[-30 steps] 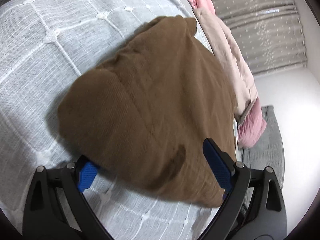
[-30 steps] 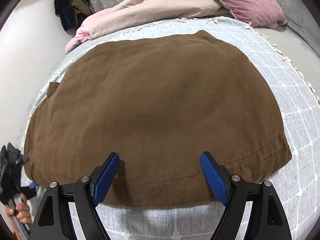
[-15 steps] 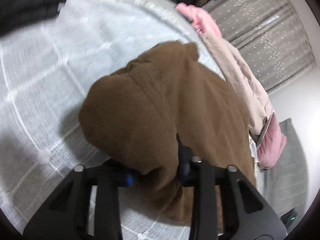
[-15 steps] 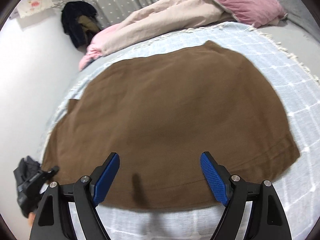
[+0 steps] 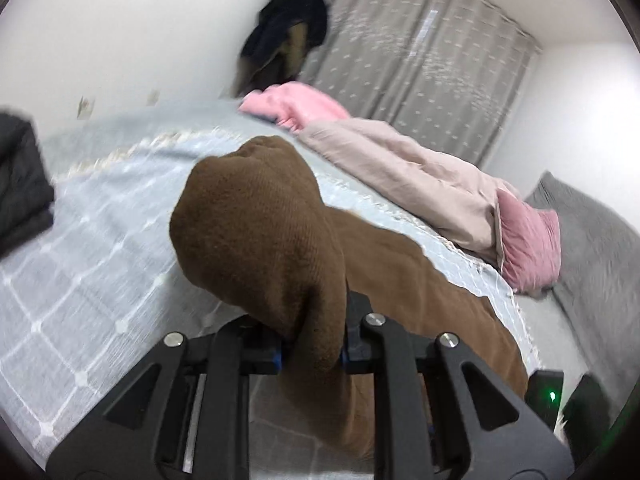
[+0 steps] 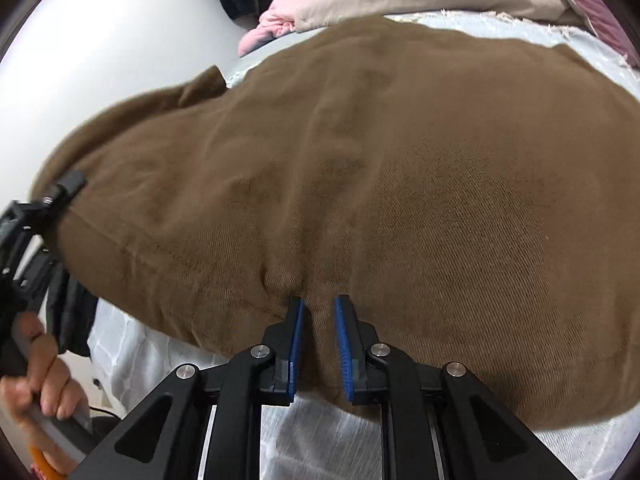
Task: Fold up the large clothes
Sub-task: 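Grasp the folded coat edge with both tools and lift it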
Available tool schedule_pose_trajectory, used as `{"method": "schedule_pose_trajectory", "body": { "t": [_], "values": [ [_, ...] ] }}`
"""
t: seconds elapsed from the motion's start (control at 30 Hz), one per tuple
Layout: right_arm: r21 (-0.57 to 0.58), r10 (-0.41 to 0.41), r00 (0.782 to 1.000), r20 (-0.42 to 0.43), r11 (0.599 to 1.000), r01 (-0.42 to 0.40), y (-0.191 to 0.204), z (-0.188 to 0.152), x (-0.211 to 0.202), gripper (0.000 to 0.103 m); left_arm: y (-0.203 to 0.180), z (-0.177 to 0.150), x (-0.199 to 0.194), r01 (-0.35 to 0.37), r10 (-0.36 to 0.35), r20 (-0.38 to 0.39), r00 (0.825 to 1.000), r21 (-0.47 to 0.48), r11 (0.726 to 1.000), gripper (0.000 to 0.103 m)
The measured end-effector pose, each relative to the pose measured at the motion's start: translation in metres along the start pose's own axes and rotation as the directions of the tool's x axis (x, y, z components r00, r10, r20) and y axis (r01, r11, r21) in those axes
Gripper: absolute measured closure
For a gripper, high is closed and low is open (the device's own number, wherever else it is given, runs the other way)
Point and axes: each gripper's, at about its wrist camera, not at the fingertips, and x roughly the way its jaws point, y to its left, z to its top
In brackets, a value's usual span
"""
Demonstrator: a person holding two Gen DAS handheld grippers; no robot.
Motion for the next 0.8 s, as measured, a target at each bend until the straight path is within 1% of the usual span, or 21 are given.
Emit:
{"method": "schedule_pose_trajectory", "body": {
  "t": [0.1,0.17,0.23,0.27,0.33,0.37,0.4,0.43,0.53,0.6,0.63,0.7,0.73,0.77,0.8],
  "values": [
    [0.047,0.053,0.998,-0.018,0.998,-0.052,-0.010,0.004,-0.004,0.087,-0.021,0.004,-0.005,0.056,-0.056,0.018,0.998,0.034,0.998,0.083],
    [0.082,0.075,0.997,-0.029,0.994,-0.073,-0.019,0.006,-0.008,0.087,-0.039,0.006,-0.006,0.105,-0.106,0.019,0.994,0.060,0.993,0.083],
    [0.121,0.095,0.995,-0.030,0.988,-0.091,-0.027,0.009,-0.017,0.084,-0.061,0.005,-0.006,0.143,-0.146,0.018,0.989,0.099,0.985,0.083],
    [0.133,0.105,0.994,-0.019,0.986,-0.102,-0.032,0.009,-0.023,0.081,-0.071,0.003,-0.006,0.163,-0.166,0.013,0.986,0.120,0.979,0.083],
    [0.163,0.107,0.993,0.040,0.980,-0.112,-0.045,0.013,-0.043,0.066,-0.093,-0.003,-0.005,0.220,-0.222,-0.008,0.975,0.162,0.962,0.083],
    [0.179,0.099,0.992,0.077,0.977,-0.111,-0.054,0.014,-0.055,0.062,-0.101,-0.006,-0.005,0.246,-0.246,-0.019,0.969,0.179,0.953,0.083],
    [0.190,0.093,0.991,0.098,0.976,-0.110,-0.059,0.016,-0.062,0.056,-0.113,-0.011,-0.004,0.280,-0.279,-0.037,0.960,0.210,0.937,0.083],
    [0.209,0.078,0.988,0.130,0.972,-0.105,-0.070,0.016,-0.073,0.054,-0.123,-0.014,-0.004,0.300,-0.298,-0.048,0.953,0.234,0.925,0.083],
    [0.274,0.028,0.982,0.188,0.958,-0.080,-0.101,0.015,-0.098,0.053,-0.154,-0.032,-0.005,0.384,-0.368,-0.114,0.923,0.339,0.859,0.083],
    [0.326,0.009,0.975,0.223,0.942,-0.084,-0.123,0.014,-0.112,0.052,-0.179,-0.054,-0.001,0.446,-0.400,-0.199,0.895,0.431,0.784,0.082],
    [0.356,0.004,0.970,0.242,0.930,-0.092,-0.137,0.012,-0.121,0.051,-0.187,-0.064,0.001,0.468,-0.402,-0.240,0.884,0.464,0.752,0.082],
    [0.412,-0.009,0.961,0.276,0.905,-0.109,-0.159,0.006,-0.134,0.050,-0.203,-0.091,0.013,0.513,-0.382,-0.344,0.857,0.523,0.680,0.081],
    [0.445,-0.021,0.956,0.294,0.888,-0.117,-0.171,0.002,-0.141,0.048,-0.207,-0.107,0.021,0.541,-0.364,-0.406,0.838,0.539,0.646,0.078],
    [0.483,-0.036,0.950,0.311,0.866,-0.126,-0.184,-0.003,-0.148,0.048,-0.210,-0.121,0.030,0.566,-0.336,-0.468,0.818,0.544,0.620,0.077],
    [0.506,-0.046,0.946,0.320,0.853,-0.130,-0.192,-0.005,-0.153,0.047,-0.212,-0.138,0.042,0.583,-0.282,-0.535,0.796,0.555,0.593,0.072]
  ]
}}
